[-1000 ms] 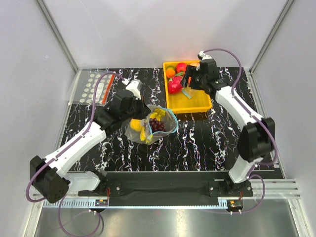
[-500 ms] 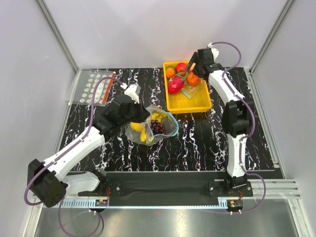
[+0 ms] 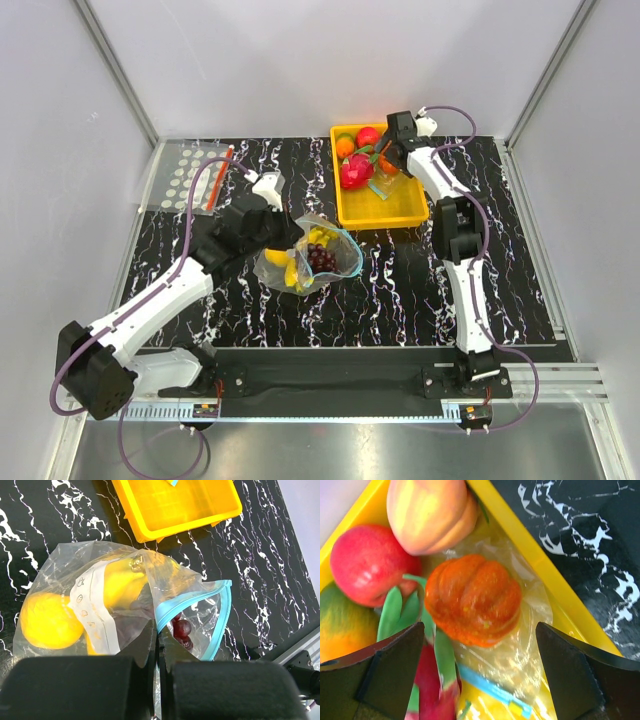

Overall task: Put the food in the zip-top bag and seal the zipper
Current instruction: Pick up the fake fruit from the bin.

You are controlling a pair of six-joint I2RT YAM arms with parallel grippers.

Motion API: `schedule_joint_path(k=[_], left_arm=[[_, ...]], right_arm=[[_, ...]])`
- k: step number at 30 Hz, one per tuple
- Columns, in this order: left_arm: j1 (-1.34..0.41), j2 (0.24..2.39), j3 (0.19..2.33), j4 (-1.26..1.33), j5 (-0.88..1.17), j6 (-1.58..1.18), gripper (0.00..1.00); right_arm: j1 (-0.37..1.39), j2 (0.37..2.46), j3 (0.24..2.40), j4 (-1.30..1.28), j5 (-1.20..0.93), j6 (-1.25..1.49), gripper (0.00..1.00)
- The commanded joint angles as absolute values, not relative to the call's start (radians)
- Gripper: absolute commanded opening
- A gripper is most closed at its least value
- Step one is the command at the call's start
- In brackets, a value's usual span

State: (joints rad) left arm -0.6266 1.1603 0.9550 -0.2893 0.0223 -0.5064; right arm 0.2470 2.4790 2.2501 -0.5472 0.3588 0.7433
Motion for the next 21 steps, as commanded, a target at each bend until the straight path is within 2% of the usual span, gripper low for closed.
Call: schedule_joint_path(k=[1, 7, 9, 14, 16, 19, 21], left_arm=[[-0.621, 1.131, 0.950, -0.235, 0.005, -0.509, 0.00], [-0.623, 1.115, 0.939, -0.239, -0.026, -0.506, 0.00], [-0.621, 1.115, 0.939, -0.244, -0.031, -0.508, 0.00], [-0.623, 1.115, 0.934, -0.244, -0.031, -0.509, 0.00], [-0.623, 1.120, 0.936, -0.244, -0.026, -0.511, 0.00], [-0.621, 1.120, 0.934, -0.245, -0.025, -0.512, 0.00], [-0.621, 1.118, 0.934, -0.247, -0.026, -0.509, 0.00]], right_arm=[[0.250, 2.534, 2.386, -0.548, 0.451, 0.784, 1.00], [0.244, 2.620, 2.479, -0.539, 0.449, 0.784, 1.00], [0.248, 2.619, 2.470, -0.531, 0.451, 0.782, 0.96], [0.244, 2.609, 2.436, -0.521, 0.440, 0.788, 0.99], [0.241, 2.618, 2.453, -0.526, 0.434, 0.776, 0.91], [0.241, 2.605, 2.419, -0.499, 0.416, 0.755, 0.70], [0.241, 2.542, 2.337, -0.428, 0.417, 0.744, 0.63]])
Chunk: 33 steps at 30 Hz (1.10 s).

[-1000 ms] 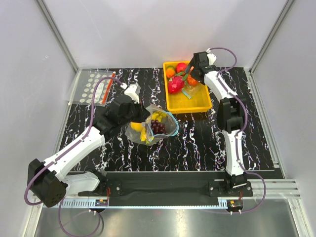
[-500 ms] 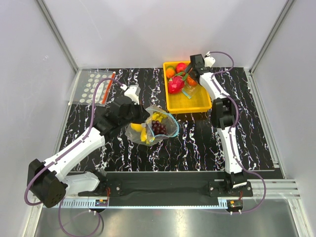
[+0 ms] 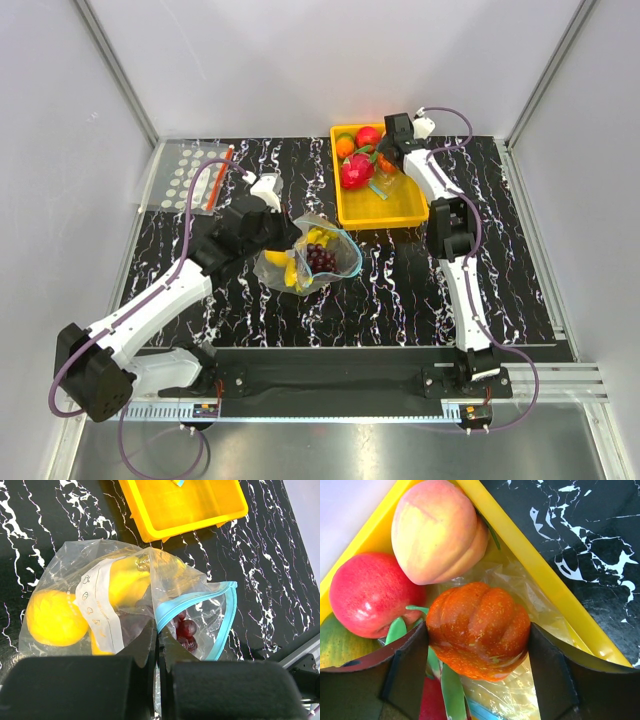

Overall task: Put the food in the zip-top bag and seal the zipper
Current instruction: Pick up the fake fruit from the bin.

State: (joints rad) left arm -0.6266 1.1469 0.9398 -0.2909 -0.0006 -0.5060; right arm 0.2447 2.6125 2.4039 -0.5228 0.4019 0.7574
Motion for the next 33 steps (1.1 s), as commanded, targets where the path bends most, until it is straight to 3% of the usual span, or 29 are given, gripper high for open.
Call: schedule_joint_path(k=[1, 8, 15, 23, 33], left_arm=[[-0.623, 1.120, 0.936, -0.247, -0.028, -0.509, 0.00], [-0.621, 1.127, 0.948, -0.255, -0.023, -0.505, 0.00], [-0.621, 1.121, 0.959, -0.276, -0.028, -0.492, 0.00], [-0.623, 1.121, 0.971, -0.296, -0.026, -0.488, 0.00], [-0.621, 1.121, 0.989, -0.319, -0.038, -0.476, 0.00]], right_arm=[[0.241, 2.516, 2.312, -0.405, 0.422, 0.729, 0.61], [0.242, 2.279, 2.163, -0.281, 0.387, 0.626, 0.61], [0.242, 2.001, 1.780, -0.063, 0.328, 0.560, 0.61], [0.268, 1.682, 1.438, -0.011, 0.033, 0.483, 0.53], [0.541, 1.240, 0.995, 0.052, -0.064, 0.367, 0.47]])
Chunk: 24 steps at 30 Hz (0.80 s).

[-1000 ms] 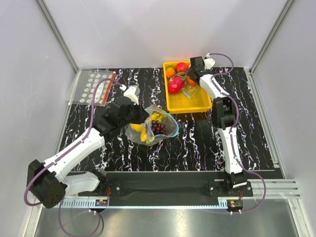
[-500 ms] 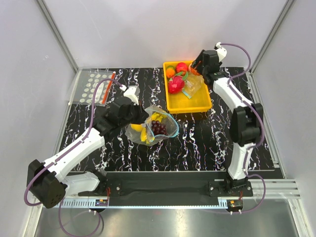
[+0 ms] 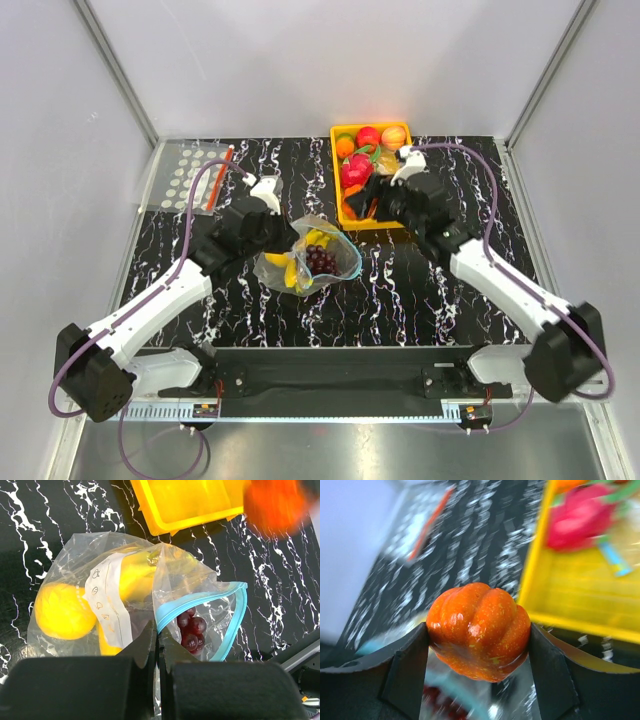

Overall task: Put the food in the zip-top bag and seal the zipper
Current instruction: Pick up the fake fruit from the bin, then place the fake fruit in the zipper food storage bag.

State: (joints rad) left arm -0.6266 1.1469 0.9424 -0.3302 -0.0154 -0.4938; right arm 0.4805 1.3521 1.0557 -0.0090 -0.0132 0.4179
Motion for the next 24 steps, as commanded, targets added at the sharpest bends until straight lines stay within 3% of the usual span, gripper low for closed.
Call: schedule_joint_path(k=[1, 12, 24], left_arm=[[-0.621, 1.121, 0.994, -0.322, -0.040, -0.474, 0.00], [-0.623, 1.127, 1.087, -0.411, -0.026, -0.474, 0.00], [-0.666, 1.134, 1.170, -0.436, 0.098, -0.515, 0.00]], right_arm=[[0.560, 1.188, 0.973, 0.049, -0.072, 0.371, 0.46], [0.735, 1.025, 0.839, 0.057, -0.242, 0.367, 0.42], [0.778, 1.301, 0.945, 0.187, -0.212, 0.386, 0.41]])
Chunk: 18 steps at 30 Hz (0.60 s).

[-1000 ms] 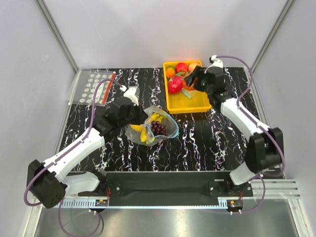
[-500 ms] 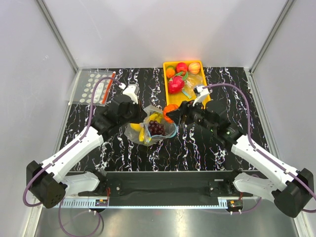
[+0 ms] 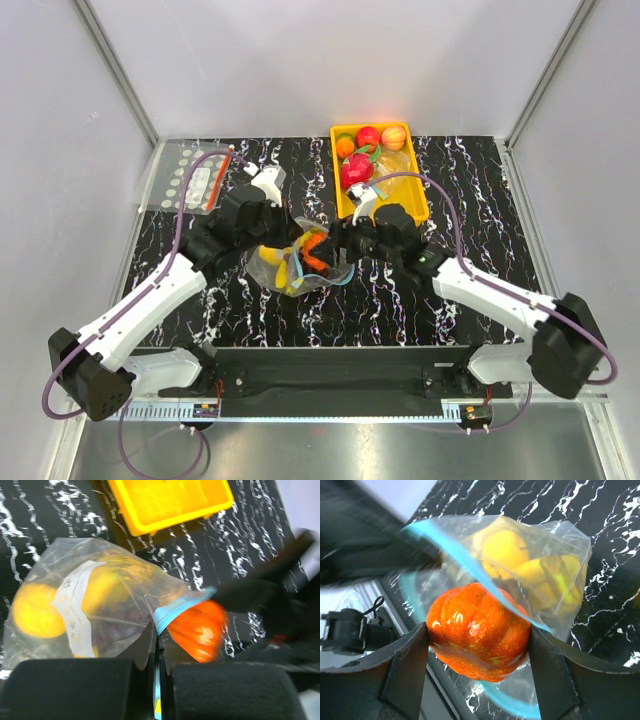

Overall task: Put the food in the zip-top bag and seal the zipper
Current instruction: Place the fake fruit in the zipper food storage bag.

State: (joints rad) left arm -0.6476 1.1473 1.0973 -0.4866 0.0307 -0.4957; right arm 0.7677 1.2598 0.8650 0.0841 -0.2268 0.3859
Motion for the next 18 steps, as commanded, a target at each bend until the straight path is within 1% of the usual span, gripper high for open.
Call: schedule_joint_path(k=[1, 7, 11, 12, 13, 15, 16, 18], left_arm=[[-0.670, 1.137, 1.177, -0.437, 0.109, -0.515, 0.00], [-0.673, 1.138, 1.197, -0.431, 0.184, -0.548, 0.00], [-0.672, 1.132, 1.207, -0.410, 0.231, -0.567, 0.00], [-0.672, 1.132, 1.201, -0.402, 0.244, -0.572, 0.00], [-0.672, 1.135, 1.198, -0.391, 0.258, -0.578, 0.00], [-0.672, 1.144, 1.189, -0.361, 0.301, -0.604, 0.00], [-0.672, 1.146, 1.174, -0.347, 0.311, -0.610, 0.00], [-0.672, 1.147, 1.163, -0.333, 0.310, -0.620, 0.00]], right_arm=[[0.778, 1.333, 0.960, 0.195, -0.210, 0.390, 0.40], [0.796, 1.397, 0.945, 0.314, -0.115, 0.423, 0.40], [0.810, 1.468, 0.942, 0.314, -0.080, 0.426, 0.48], [0.822, 1.483, 0.936, 0.325, -0.052, 0.426, 0.51], [0.827, 1.489, 0.930, 0.334, -0.040, 0.431, 0.61], [0.830, 1.491, 0.919, 0.344, -0.032, 0.433, 0.66], [0.834, 1.486, 0.913, 0.348, -0.028, 0.433, 0.74], [0.835, 1.450, 0.888, 0.360, -0.020, 0.437, 0.82]])
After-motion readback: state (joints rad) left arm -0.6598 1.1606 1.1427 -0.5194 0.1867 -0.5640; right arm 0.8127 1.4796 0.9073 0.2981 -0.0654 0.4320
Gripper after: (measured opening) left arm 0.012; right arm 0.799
